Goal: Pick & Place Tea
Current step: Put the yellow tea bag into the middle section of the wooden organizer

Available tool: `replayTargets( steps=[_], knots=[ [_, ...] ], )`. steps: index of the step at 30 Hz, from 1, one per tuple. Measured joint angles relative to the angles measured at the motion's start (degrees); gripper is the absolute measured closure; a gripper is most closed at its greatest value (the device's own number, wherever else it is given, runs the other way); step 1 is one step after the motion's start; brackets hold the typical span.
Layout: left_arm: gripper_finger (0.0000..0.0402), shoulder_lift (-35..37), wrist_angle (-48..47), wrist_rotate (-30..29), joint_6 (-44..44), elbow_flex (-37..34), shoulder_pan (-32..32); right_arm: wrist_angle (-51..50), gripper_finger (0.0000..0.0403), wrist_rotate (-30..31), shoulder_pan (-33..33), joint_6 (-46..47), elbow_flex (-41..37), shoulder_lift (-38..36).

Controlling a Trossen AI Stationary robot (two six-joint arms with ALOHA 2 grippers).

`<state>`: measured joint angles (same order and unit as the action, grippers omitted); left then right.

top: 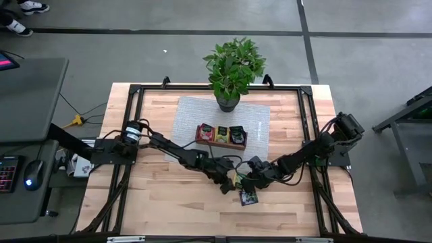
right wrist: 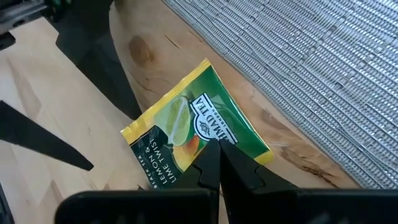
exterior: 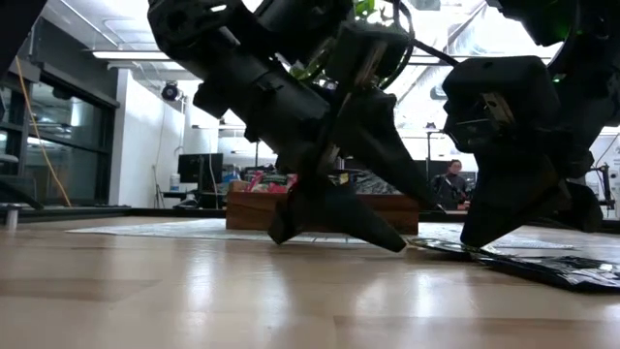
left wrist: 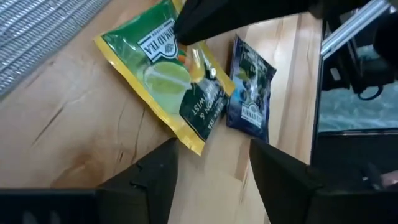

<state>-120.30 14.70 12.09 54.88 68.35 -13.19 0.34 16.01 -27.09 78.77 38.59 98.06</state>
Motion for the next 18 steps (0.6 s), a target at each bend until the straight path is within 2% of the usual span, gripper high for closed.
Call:
replayTargets(
  steps=[10,18],
  knots=[
    [0.0206,-0.1,-1.0,-0.9,7.9,-0.1,0.2,0.2,0.0403,0.1,0.0,-0.8,0.0,0.0],
    [0.0206,-0.3,-1.6,2.5,15.0,-0.2,0.1,0.2,0.0403,0.3,0.0,-0.8,0.0,0.0]
  ],
)
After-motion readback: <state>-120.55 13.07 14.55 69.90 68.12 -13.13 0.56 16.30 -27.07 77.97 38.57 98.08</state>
